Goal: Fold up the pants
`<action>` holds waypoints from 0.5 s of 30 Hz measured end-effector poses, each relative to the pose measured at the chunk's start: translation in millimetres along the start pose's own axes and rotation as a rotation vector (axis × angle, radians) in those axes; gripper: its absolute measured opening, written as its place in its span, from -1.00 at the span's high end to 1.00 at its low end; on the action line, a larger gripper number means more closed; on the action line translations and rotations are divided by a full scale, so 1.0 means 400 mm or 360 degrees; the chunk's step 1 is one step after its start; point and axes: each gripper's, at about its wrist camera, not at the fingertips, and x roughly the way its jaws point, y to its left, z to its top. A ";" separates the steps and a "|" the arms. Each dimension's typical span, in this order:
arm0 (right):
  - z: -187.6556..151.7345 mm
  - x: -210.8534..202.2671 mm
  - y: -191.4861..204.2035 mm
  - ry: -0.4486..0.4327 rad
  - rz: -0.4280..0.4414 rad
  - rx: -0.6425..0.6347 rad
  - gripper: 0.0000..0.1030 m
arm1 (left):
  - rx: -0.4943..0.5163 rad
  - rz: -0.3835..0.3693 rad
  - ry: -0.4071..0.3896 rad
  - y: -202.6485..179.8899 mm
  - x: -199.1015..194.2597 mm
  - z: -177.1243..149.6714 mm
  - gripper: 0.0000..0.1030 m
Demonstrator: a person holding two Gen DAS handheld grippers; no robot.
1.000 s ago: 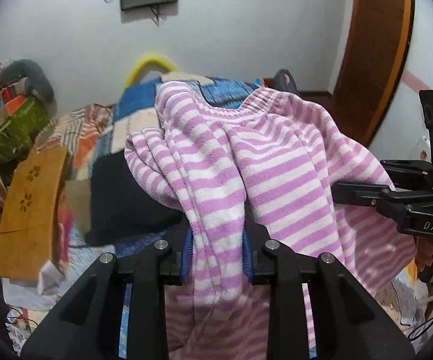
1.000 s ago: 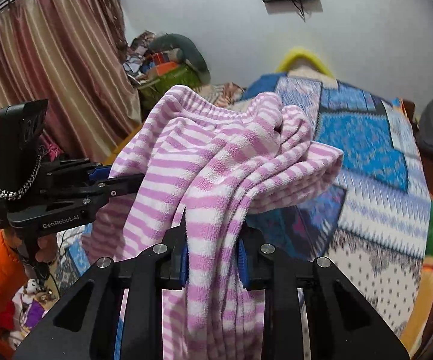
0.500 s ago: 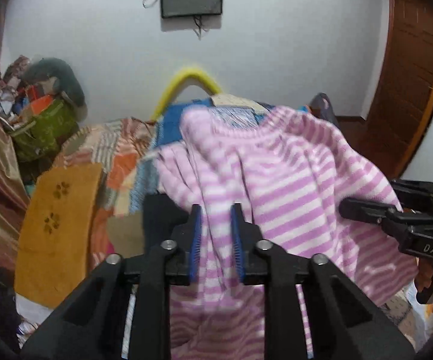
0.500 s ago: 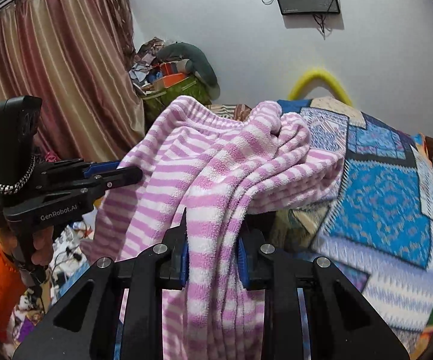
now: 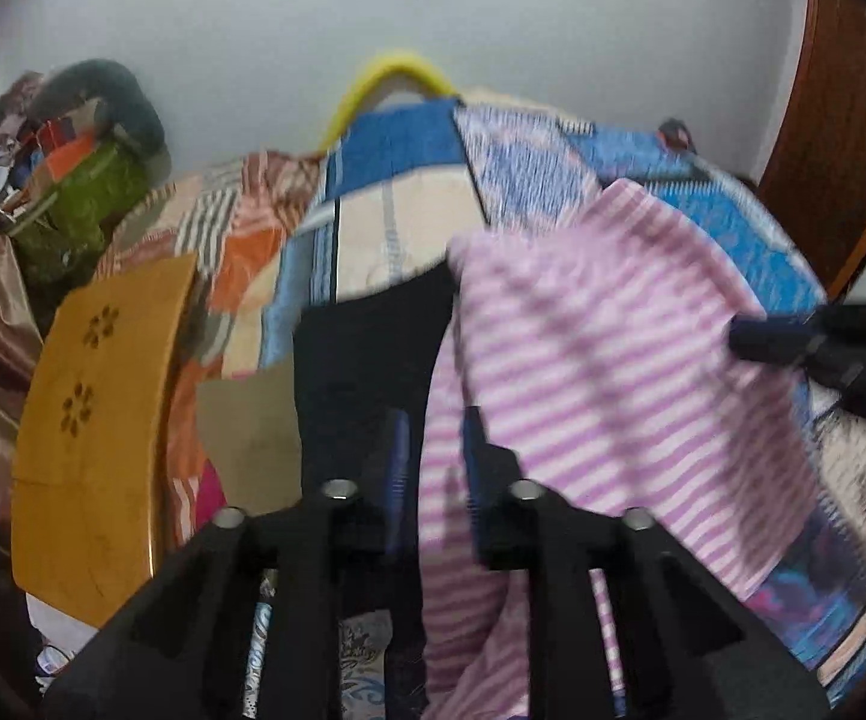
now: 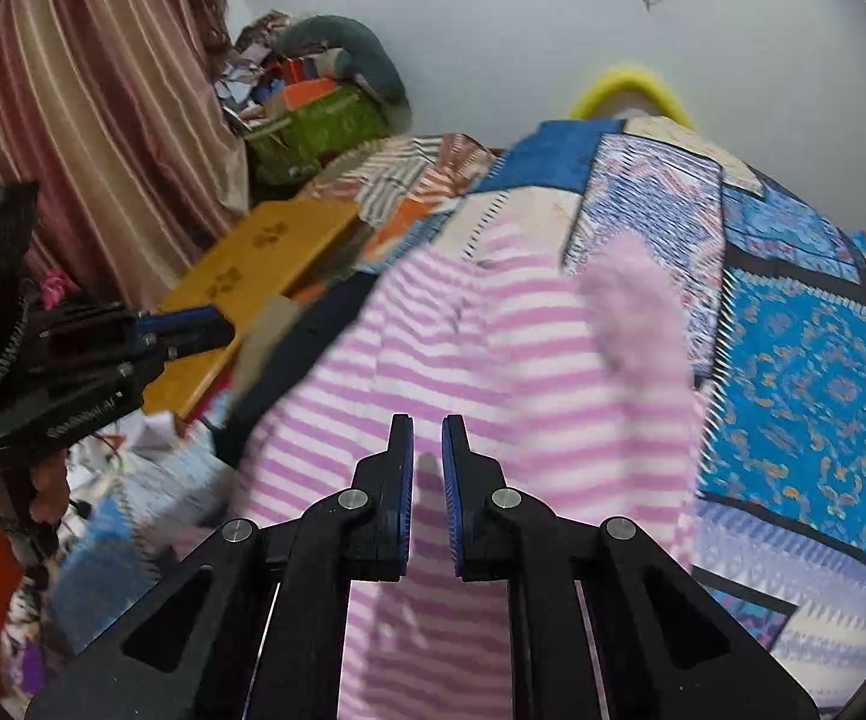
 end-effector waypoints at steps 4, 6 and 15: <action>-0.027 -0.052 -0.035 -0.0046 -0.0102 -0.0015 0.52 | -0.0058 -0.0022 -0.0018 0.014 0.021 -0.036 -0.21; -0.042 -0.080 -0.057 -0.0088 -0.0157 -0.0005 0.06 | -0.0103 -0.0051 -0.0050 0.021 0.017 -0.039 -0.36; -0.126 -0.029 -0.161 0.0067 -0.0207 0.0135 -0.33 | -0.0169 -0.0056 0.0057 -0.006 0.085 -0.071 -0.67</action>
